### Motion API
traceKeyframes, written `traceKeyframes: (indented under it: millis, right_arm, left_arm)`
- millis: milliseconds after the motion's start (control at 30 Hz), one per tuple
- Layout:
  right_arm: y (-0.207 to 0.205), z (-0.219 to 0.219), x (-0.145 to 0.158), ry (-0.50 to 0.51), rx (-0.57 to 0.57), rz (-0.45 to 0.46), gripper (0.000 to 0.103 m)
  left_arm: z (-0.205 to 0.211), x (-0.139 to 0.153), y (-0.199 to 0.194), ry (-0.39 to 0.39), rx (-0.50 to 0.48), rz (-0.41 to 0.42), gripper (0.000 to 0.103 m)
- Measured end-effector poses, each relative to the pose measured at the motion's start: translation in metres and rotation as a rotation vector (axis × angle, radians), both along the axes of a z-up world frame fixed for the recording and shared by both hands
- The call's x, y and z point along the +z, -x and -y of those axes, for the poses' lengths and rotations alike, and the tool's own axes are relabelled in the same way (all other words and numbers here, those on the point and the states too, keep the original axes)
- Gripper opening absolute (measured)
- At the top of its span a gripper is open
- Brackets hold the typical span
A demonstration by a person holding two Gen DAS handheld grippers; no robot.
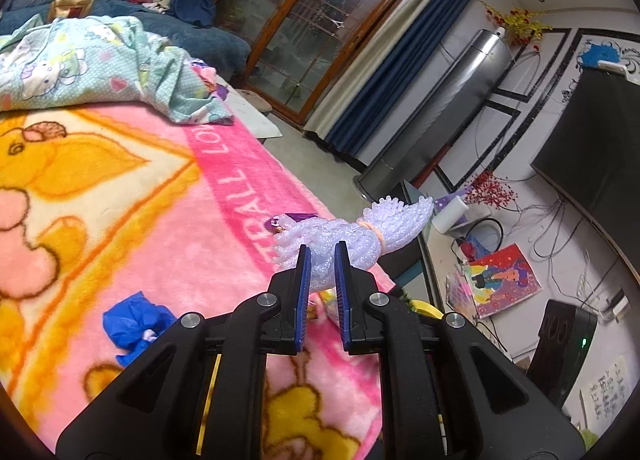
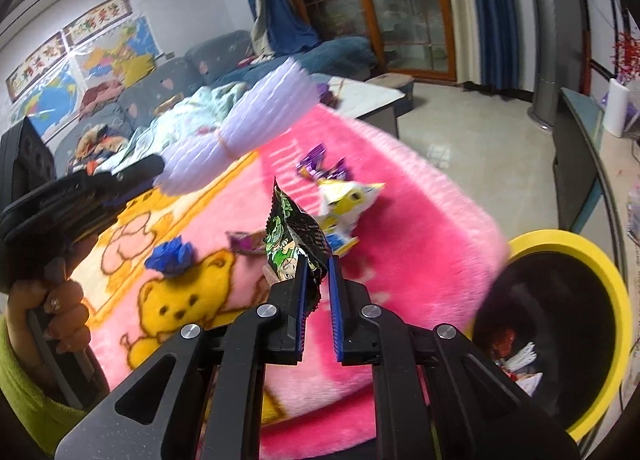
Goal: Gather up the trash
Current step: 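Carry the foam net and green packet over the yellow bin and release both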
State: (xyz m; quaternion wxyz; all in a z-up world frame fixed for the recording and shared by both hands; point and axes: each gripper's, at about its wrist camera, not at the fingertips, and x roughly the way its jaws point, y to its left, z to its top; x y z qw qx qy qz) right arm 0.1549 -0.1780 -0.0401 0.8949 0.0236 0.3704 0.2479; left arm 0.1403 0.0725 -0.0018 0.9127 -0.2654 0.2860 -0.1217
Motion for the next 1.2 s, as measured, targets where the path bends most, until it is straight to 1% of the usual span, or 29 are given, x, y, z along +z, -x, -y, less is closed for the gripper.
traceKeyframes:
  millis: [400, 600, 933, 1200]
  right_arm:
    - [0.002, 0.042, 0.012, -0.011, -0.105, 0.035, 0.01]
    - [0.0, 0.068, 0.016, -0.027, -0.177, 0.042, 0.01]
    - [-0.002, 0.112, 0.02, -0.059, -0.294, 0.052, 0.01]
    - [-0.002, 0.143, 0.023, -0.083, -0.363, 0.058, 0.01]
  left_arm:
    - [0.034, 0.011, 0.007, -0.028, -0.073, 0.032, 0.007]
    - [0.05, 0.014, 0.009, -0.042, -0.108, 0.042, 0.007]
    - [0.078, 0.011, 0.008, -0.069, -0.173, 0.042, 0.007]
    - [0.096, 0.011, 0.01, -0.089, -0.209, 0.044, 0.007]
